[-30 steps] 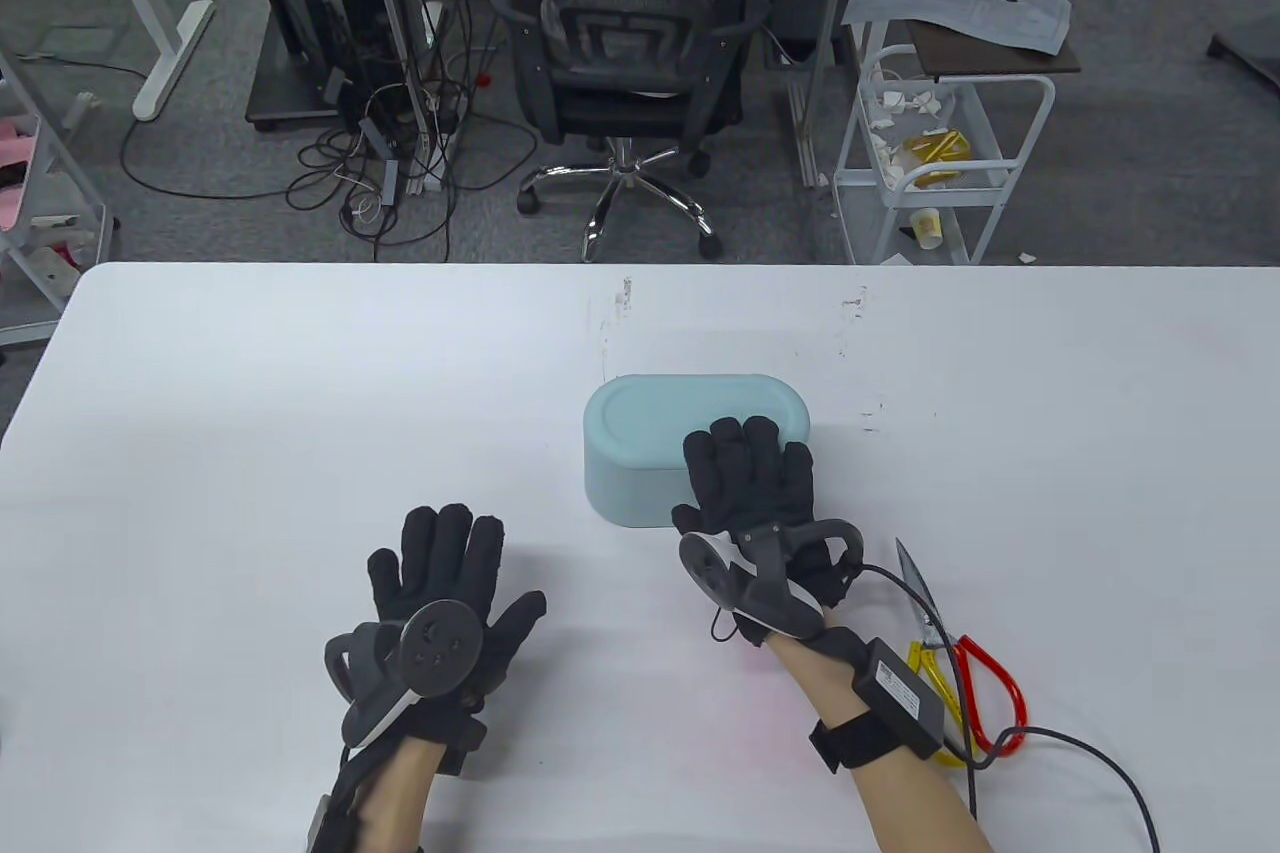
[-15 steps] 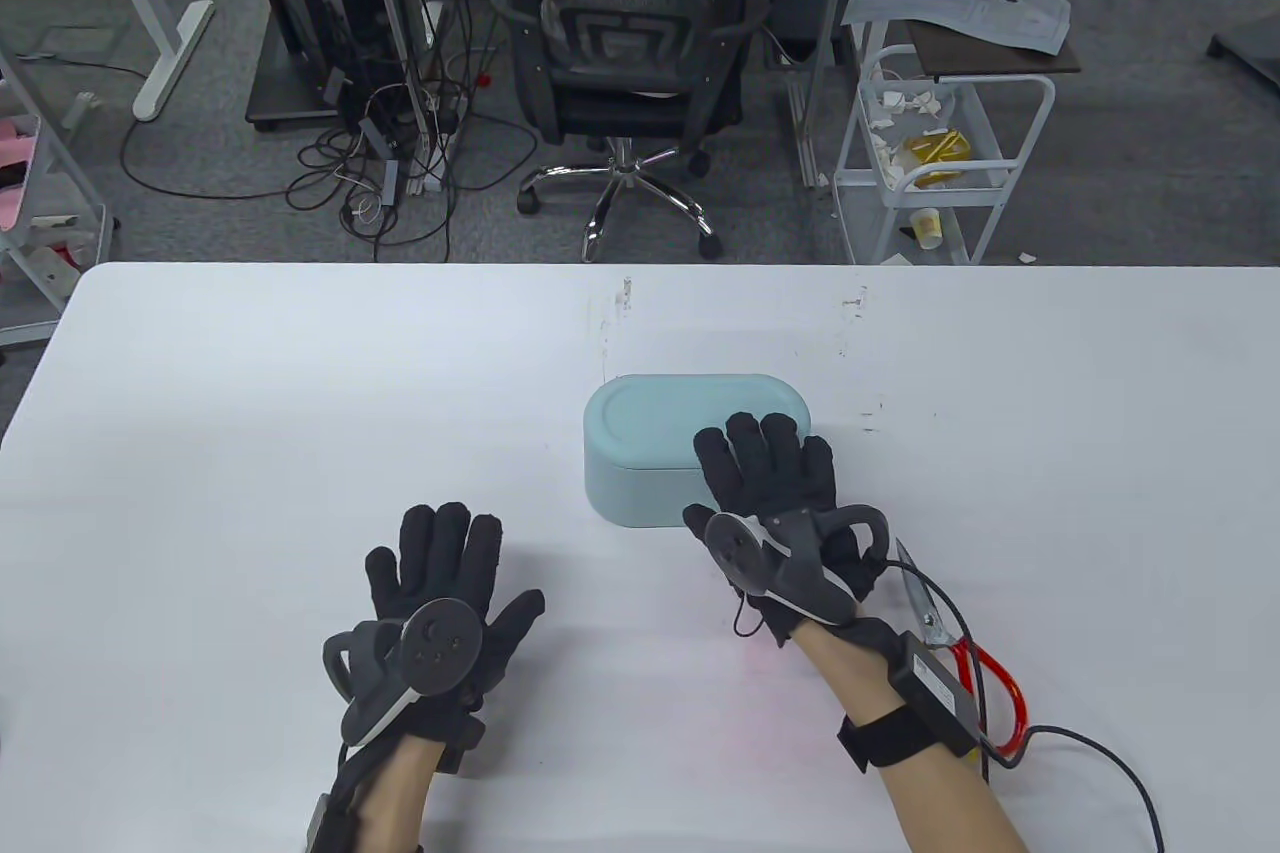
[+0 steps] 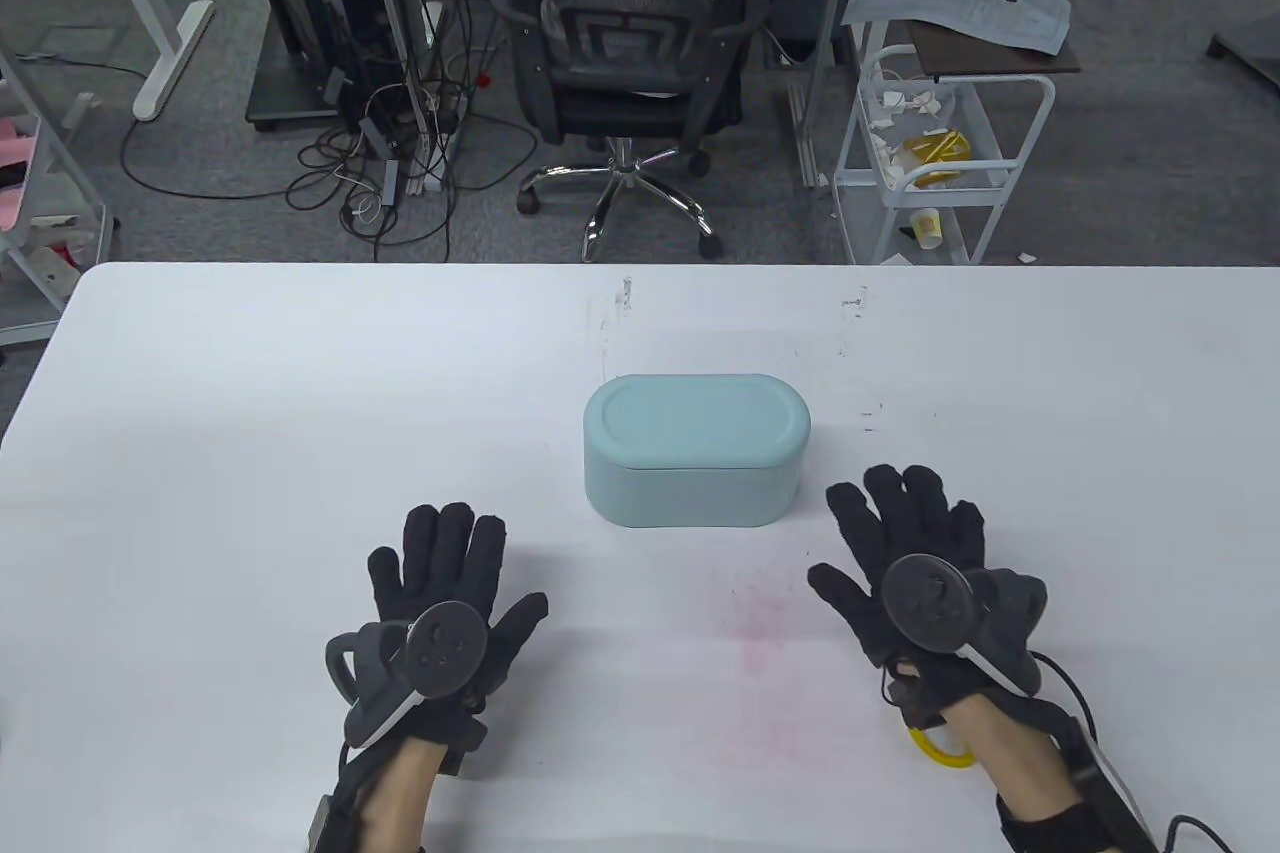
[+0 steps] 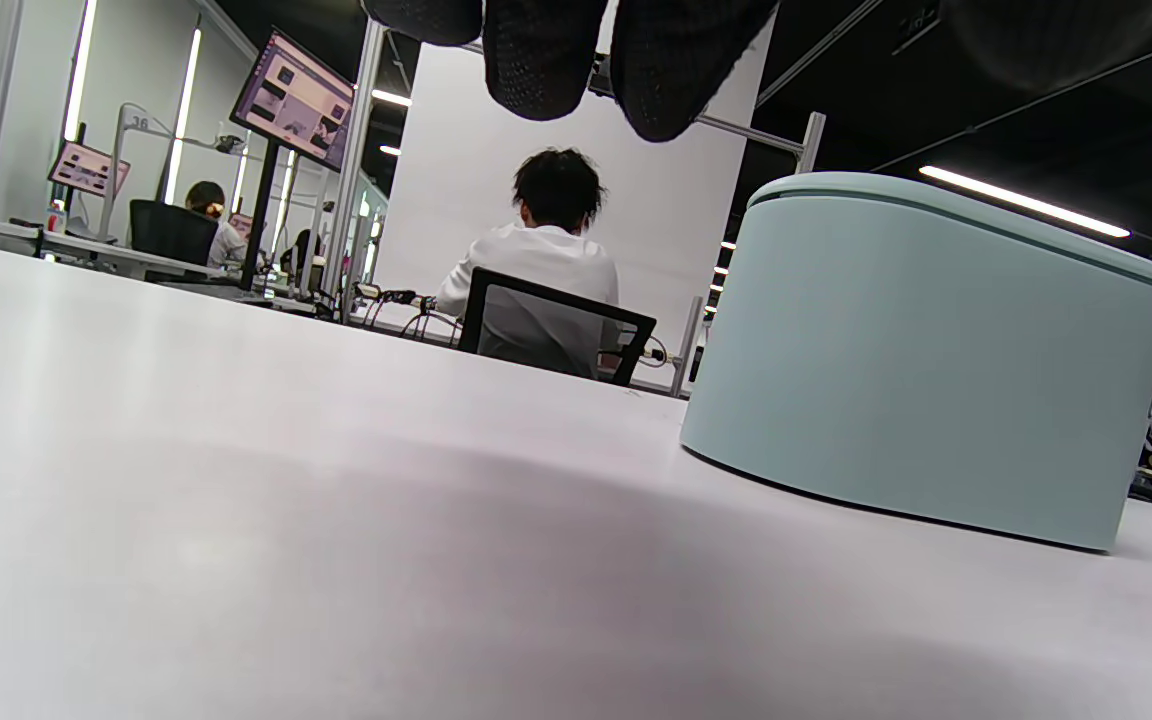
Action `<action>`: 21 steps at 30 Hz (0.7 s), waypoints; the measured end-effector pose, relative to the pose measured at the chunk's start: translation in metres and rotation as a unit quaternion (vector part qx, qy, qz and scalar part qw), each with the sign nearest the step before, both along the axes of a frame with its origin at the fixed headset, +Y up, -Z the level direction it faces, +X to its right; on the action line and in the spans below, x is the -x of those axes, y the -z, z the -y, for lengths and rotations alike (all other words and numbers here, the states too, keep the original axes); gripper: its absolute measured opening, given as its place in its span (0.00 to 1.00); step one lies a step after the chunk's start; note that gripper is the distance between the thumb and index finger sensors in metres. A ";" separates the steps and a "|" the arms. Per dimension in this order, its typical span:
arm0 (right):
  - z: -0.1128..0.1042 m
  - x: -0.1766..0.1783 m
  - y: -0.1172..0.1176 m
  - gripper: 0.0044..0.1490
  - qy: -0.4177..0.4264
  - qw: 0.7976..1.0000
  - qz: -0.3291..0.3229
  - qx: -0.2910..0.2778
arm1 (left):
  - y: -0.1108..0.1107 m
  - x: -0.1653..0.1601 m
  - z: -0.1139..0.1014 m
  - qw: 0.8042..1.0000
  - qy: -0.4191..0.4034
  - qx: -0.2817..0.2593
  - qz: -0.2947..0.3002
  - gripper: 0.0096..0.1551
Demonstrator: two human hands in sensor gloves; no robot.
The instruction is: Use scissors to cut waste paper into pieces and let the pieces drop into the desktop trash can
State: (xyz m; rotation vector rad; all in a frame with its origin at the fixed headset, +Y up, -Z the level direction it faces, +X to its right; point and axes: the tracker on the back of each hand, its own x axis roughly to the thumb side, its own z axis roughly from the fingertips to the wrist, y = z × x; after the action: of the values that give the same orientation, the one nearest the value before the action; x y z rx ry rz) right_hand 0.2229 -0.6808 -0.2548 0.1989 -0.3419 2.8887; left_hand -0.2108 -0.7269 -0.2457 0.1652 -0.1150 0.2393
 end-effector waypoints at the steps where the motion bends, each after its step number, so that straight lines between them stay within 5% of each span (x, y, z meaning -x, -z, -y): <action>1: 0.002 -0.006 -0.004 0.53 -0.004 1.000 0.000 0.001 | 0.000 0.000 0.000 1.000 0.000 -0.001 0.001 0.51; 9: 0.026 -0.059 -0.039 0.53 -0.026 0.999 0.034 0.020 | -0.002 -0.006 0.000 1.000 -0.004 -0.010 0.015 0.51; 21: 0.057 -0.076 -0.041 0.53 -0.072 0.996 0.058 0.003 | -0.003 -0.007 -0.001 1.000 0.003 -0.008 0.019 0.51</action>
State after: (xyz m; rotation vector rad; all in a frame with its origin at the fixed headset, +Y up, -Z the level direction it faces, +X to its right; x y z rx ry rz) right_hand 0.2991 -0.7381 -0.2140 0.0555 -0.3524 3.0508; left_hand -0.2033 -0.7262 -0.2428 0.1765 -0.1546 0.2362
